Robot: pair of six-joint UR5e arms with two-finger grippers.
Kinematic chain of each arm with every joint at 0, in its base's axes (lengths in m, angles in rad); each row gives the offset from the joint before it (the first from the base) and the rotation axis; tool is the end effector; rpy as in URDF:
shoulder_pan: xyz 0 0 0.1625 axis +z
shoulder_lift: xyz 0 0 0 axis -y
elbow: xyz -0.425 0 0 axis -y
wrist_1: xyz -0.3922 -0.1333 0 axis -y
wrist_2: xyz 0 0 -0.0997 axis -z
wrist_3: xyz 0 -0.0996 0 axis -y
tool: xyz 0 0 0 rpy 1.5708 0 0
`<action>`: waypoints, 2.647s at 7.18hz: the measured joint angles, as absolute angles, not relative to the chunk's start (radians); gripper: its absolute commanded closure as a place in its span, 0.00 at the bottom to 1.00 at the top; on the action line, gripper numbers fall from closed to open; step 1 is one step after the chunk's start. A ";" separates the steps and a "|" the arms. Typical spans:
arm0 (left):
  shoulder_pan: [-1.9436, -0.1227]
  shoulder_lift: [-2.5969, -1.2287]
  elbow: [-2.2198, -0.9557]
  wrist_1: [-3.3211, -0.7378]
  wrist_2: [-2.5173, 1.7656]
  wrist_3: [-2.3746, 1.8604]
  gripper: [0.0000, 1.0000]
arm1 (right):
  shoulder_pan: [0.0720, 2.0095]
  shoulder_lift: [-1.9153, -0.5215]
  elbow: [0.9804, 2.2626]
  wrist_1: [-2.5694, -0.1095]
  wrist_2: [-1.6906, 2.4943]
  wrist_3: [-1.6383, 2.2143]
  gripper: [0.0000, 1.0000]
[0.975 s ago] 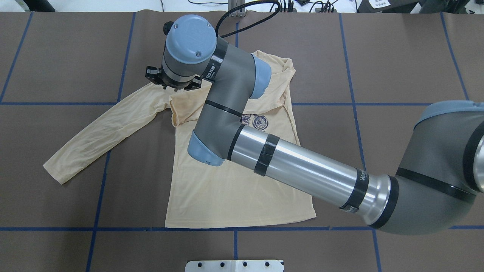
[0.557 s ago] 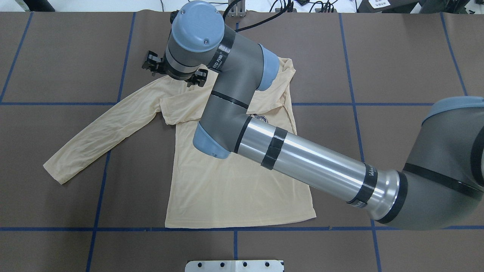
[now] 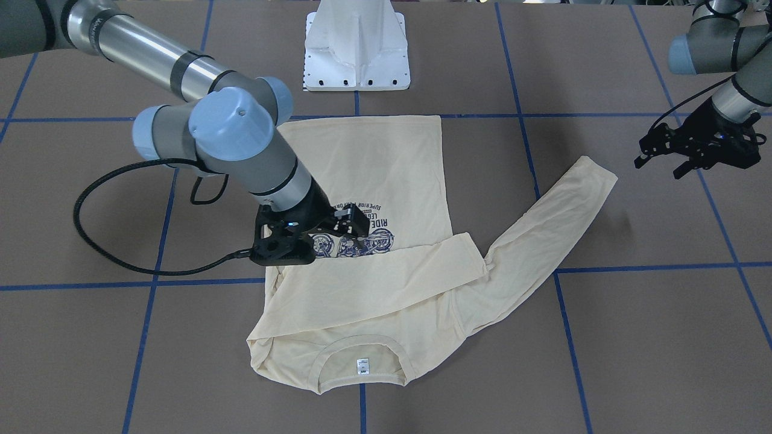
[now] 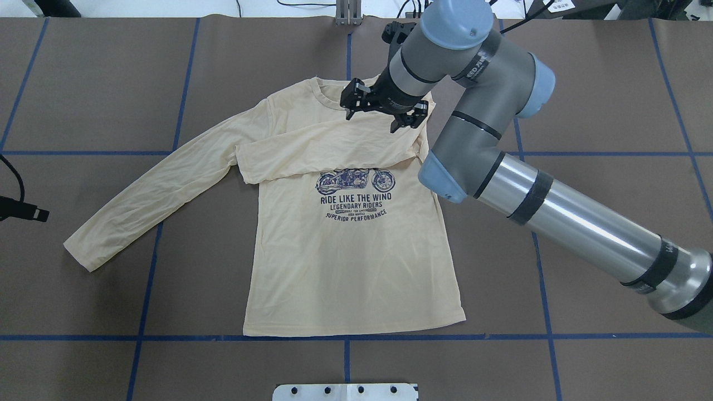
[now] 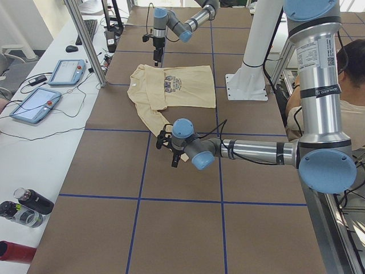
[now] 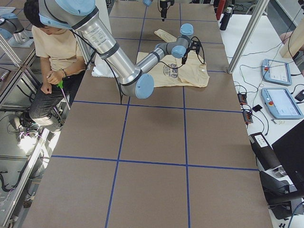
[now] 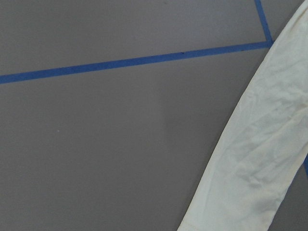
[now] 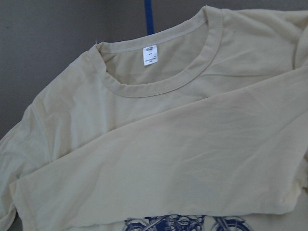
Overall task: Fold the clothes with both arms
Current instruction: 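Release the sleeve and raise the right gripper toward the shoulder, then move the left gripper to the other sleeve cuff while the right gripper holds still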
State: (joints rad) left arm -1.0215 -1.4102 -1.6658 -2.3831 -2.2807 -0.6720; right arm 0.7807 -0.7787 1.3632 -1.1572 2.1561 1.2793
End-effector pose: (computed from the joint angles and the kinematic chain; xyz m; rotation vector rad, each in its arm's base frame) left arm 0.1755 -0.4177 0.5955 0.1973 0.9615 0.1522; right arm -0.4802 -0.5858 0.2058 0.0343 -1.1027 0.1467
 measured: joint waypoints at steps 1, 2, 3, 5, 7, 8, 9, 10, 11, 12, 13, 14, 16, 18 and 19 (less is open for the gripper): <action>-0.995 -1.422 -1.637 -2.385 -2.281 -0.675 0.11 | 0.807 -0.813 1.370 -1.157 2.192 1.253 0.01; -0.974 -1.433 -1.614 -2.385 -2.283 -0.678 0.18 | 0.826 -0.851 1.385 -1.155 2.216 1.243 0.01; -0.961 -1.444 -1.603 -2.386 -2.303 -0.683 0.28 | 0.836 -0.890 1.417 -1.152 2.224 1.239 0.01; -0.943 -1.450 -1.596 -2.387 -2.358 -0.688 0.44 | 0.841 -0.933 1.459 -1.151 2.223 1.239 0.01; -0.938 -1.452 -1.595 -2.387 -2.370 -0.688 0.45 | 0.842 -0.948 1.468 -1.149 2.219 1.239 0.01; -0.937 -1.453 -1.593 -2.387 -2.369 -0.687 0.45 | 0.842 -0.951 1.468 -1.149 2.219 1.239 0.01; -0.936 -1.455 -1.587 -2.387 -2.367 -0.685 0.45 | 0.842 -0.953 1.470 -1.148 2.218 1.239 0.01; -0.936 -1.460 -1.576 -2.387 -2.366 -0.683 0.45 | 0.842 -0.954 1.474 -1.148 2.215 1.240 0.01; -0.936 -1.465 -1.569 -2.387 -2.365 -0.684 0.45 | 0.842 -0.955 1.476 -1.147 2.212 1.240 0.01; -0.936 -1.467 -1.565 -2.387 -2.364 -0.685 0.45 | 0.842 -0.956 1.477 -1.147 2.210 1.241 0.01; -0.936 -1.470 -1.562 -2.387 -2.364 -0.684 0.45 | 0.842 -0.956 1.477 -1.147 2.208 1.242 0.01; -0.936 -1.476 -1.557 -2.387 -2.364 -0.683 0.45 | 0.842 -0.956 1.478 -1.147 2.208 1.244 0.01; -0.936 -1.489 -1.540 -2.388 -2.364 -0.682 0.45 | 0.841 -0.957 1.478 -1.147 2.207 1.244 0.01; -0.936 -1.492 -1.535 -2.387 -2.364 -0.681 0.45 | 0.840 -0.957 1.477 -1.147 2.206 1.244 0.01; -0.935 -1.492 -1.534 -2.387 -2.364 -0.682 0.45 | 0.839 -0.957 1.477 -1.147 2.206 1.245 0.01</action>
State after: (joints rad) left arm -0.9353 -1.4924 -1.5344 -2.3869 -2.3639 -0.6821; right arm 0.8387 -0.9572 1.4773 -1.1474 2.2059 1.2451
